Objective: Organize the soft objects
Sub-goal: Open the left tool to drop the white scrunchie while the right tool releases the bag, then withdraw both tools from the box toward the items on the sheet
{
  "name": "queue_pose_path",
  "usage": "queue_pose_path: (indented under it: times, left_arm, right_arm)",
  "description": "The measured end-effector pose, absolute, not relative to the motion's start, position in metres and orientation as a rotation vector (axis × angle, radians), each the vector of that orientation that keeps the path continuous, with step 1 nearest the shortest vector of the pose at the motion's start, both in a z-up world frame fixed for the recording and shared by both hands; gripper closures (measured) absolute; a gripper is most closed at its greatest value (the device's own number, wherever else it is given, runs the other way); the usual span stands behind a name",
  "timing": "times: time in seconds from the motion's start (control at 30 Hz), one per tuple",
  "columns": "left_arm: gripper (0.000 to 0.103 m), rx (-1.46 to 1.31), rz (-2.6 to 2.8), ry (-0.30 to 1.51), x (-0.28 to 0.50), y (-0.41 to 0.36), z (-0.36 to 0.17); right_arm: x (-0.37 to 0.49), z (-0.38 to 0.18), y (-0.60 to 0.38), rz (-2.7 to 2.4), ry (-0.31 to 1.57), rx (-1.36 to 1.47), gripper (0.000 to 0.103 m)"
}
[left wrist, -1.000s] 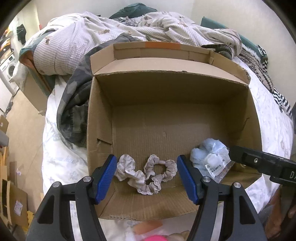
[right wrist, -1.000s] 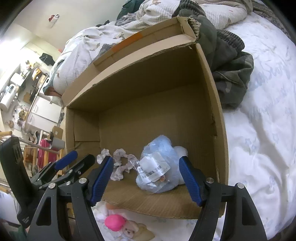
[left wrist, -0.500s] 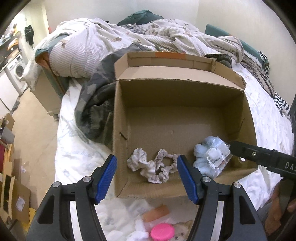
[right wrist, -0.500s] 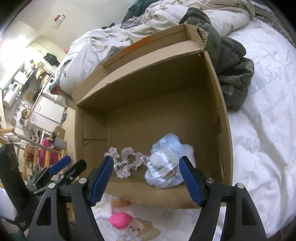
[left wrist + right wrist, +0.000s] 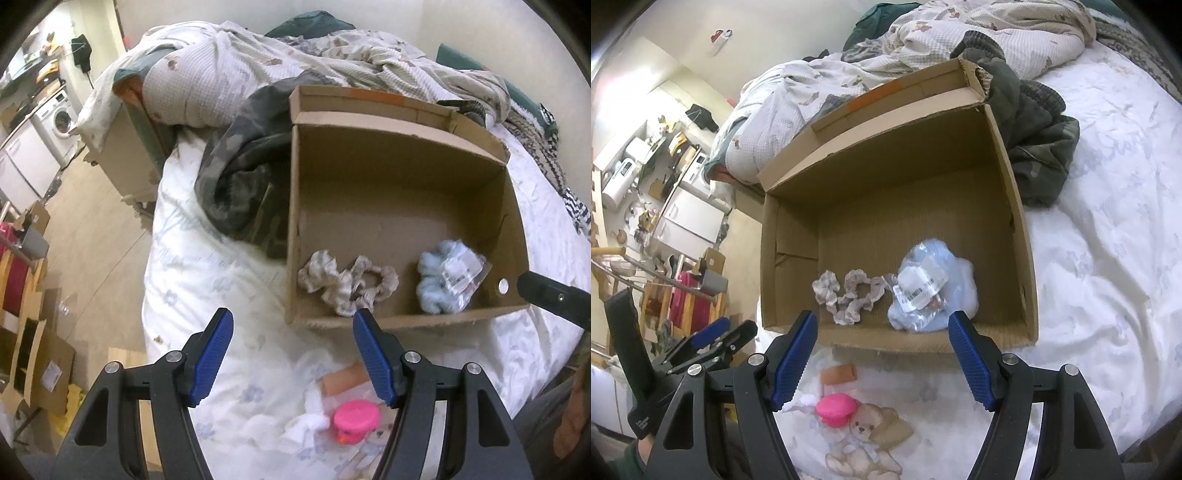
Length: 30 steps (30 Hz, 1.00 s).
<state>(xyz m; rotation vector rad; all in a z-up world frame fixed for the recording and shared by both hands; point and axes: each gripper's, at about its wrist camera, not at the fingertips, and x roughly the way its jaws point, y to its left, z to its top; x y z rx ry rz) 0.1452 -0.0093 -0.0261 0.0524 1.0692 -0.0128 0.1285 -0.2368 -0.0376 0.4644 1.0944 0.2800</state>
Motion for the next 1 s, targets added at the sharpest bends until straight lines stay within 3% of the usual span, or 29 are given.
queue_pose_path:
  times: [1.0]
  left_arm:
    - [0.039,-0.016,0.078,1.163,0.113,0.03,-0.05]
  right_arm:
    - [0.097,-0.075,-0.217,0.298,1.255,0.381,0.026]
